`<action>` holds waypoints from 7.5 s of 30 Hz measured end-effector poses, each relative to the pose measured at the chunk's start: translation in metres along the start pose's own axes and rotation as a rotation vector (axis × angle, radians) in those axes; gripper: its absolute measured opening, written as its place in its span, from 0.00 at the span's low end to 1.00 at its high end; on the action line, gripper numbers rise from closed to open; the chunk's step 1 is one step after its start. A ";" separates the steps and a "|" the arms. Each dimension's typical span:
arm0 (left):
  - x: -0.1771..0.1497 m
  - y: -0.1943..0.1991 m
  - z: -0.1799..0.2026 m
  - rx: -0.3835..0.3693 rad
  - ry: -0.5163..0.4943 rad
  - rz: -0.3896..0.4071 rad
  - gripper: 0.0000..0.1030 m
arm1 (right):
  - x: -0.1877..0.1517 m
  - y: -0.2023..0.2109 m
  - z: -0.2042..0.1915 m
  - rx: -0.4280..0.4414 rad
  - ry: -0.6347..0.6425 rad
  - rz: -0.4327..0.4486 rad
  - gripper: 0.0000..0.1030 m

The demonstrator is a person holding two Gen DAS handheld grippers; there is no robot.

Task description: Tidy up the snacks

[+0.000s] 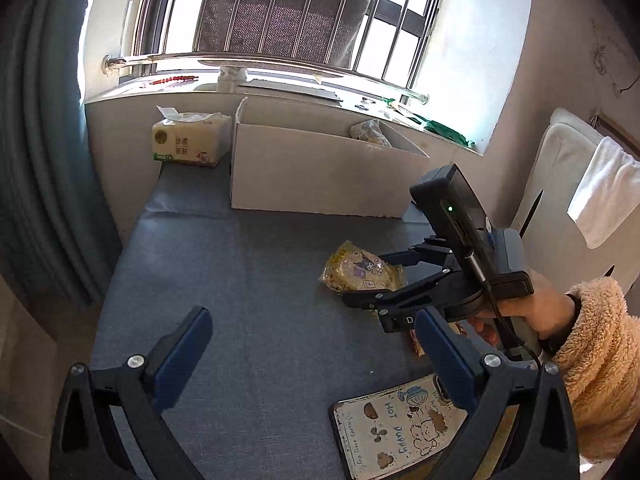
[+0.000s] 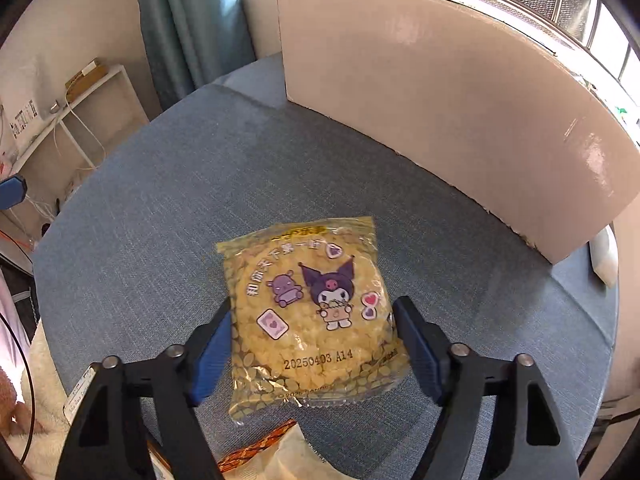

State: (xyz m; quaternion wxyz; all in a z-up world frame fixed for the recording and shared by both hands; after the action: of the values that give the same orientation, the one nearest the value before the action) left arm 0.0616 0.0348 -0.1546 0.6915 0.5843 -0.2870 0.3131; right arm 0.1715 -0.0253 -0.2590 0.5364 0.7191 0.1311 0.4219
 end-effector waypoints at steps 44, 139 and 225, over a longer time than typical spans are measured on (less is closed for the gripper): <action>0.009 -0.109 0.097 -0.241 -0.330 -0.190 0.43 | -0.103 0.145 0.076 0.179 -0.550 0.348 0.74; 0.064 0.023 0.047 0.098 -0.105 0.063 1.00 | -0.056 0.211 0.043 -0.172 -0.413 0.486 1.00; 0.057 0.018 0.049 0.089 -0.123 0.037 1.00 | -0.059 0.212 0.036 -0.157 -0.378 0.484 1.00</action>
State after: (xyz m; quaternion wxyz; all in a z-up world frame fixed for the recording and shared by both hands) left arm 0.0822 -0.0060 -0.0922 0.6400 0.6273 -0.3253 0.3018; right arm 0.1060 -0.1696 -0.1025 0.4894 0.7513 -0.1788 0.4051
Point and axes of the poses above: each gripper's, at about its wrist camera, not at the fingertips, and y roughly against the way its jaws point, z to its right, x to its top, the point moved 10 cm from there along -y, roughly the way its jaws point, and after that the axes turned 6 degrees about -y, right-handed, at the moved point
